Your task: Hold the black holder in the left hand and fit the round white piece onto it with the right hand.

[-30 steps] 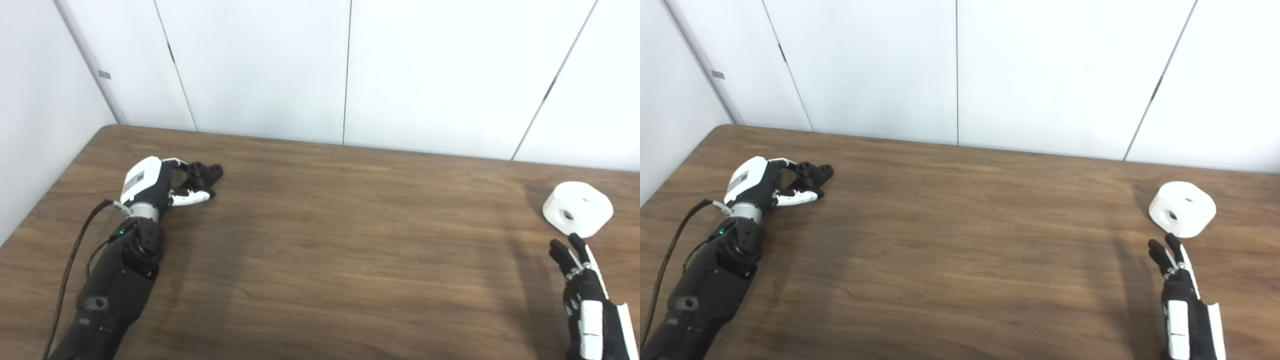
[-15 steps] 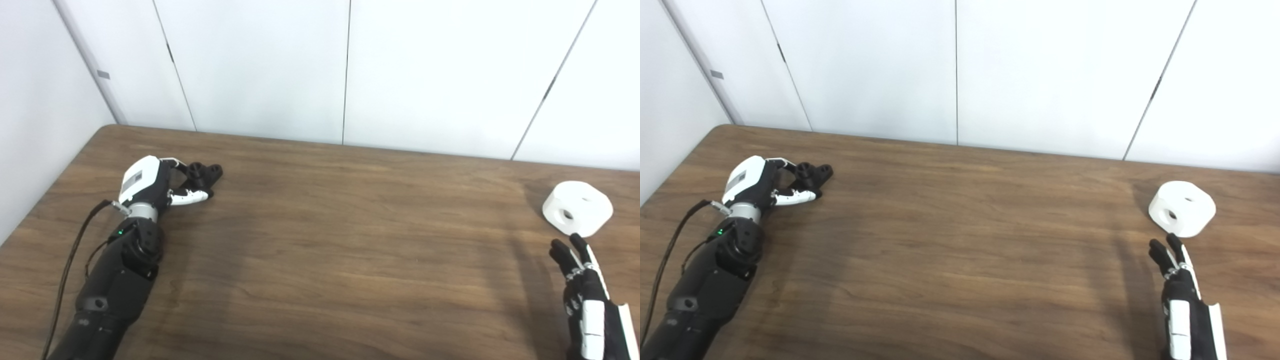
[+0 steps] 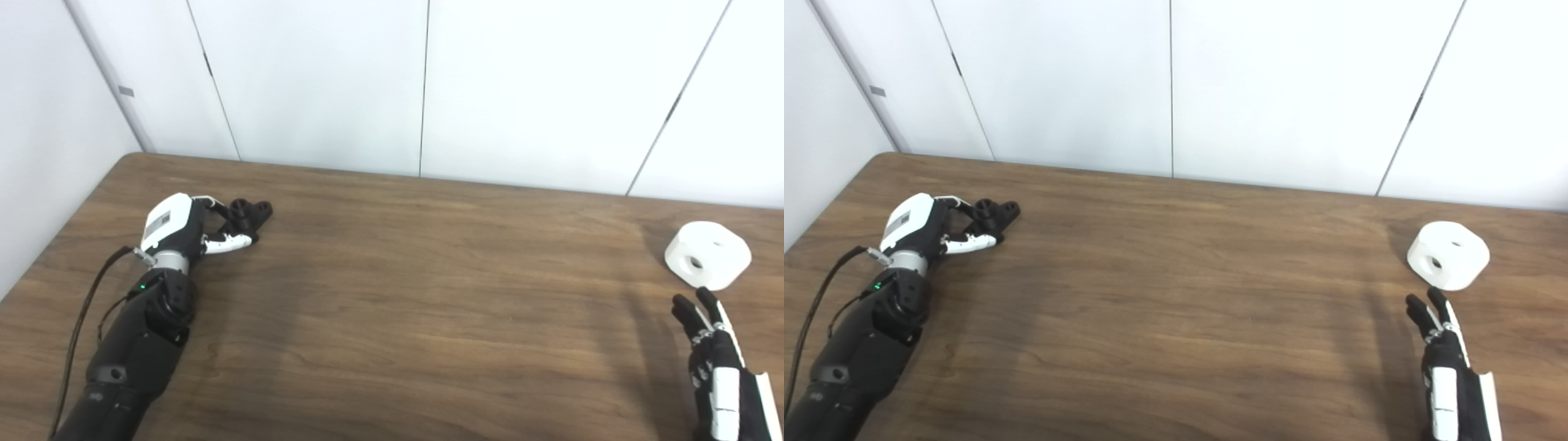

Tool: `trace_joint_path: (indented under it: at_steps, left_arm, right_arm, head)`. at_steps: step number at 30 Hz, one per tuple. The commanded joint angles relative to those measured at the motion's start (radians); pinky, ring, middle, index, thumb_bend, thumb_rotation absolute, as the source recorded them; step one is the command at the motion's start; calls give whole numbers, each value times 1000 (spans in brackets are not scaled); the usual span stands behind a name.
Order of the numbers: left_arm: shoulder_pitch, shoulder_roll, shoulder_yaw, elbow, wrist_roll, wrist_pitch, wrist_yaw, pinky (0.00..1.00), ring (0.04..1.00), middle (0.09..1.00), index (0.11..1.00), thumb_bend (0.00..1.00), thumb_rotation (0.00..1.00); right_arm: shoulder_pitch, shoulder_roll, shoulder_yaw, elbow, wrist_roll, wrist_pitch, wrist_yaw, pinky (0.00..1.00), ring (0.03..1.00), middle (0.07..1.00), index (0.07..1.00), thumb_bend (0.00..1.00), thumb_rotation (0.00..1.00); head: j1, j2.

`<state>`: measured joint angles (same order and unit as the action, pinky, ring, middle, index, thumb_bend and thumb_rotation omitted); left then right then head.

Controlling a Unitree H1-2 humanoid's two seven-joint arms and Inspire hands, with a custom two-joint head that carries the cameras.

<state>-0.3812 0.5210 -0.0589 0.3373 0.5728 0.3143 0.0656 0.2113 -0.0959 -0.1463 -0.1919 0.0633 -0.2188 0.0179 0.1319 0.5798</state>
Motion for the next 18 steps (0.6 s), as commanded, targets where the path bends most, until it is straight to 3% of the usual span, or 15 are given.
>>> trace_joint_path:
  at_steps: [1,10,17,18]
  left_arm:
    - [-16,39,2,-20,19,9,8,998,930,836,642,771,232]
    - [-11,43,-9,-20,21,26,8,1000,928,839,644,773,237]
    - [-14,32,5,-21,4,26,14,1000,934,835,592,760,202]
    - [-15,30,8,-20,0,22,17,1000,933,830,542,644,138]
  right_arm:
    - [115,13,5,41,7,-11,5,1000,920,883,951,472,1000]
    - [116,9,3,41,9,-5,8,1000,922,888,954,464,1000]
    - [116,11,2,37,2,3,5,1000,928,888,953,475,1000]
    - [117,12,2,37,0,3,4,1000,928,886,951,478,1000]
  head:
    - [0,1]
    - [3,3]
    - [1,5]
    - [1,6]
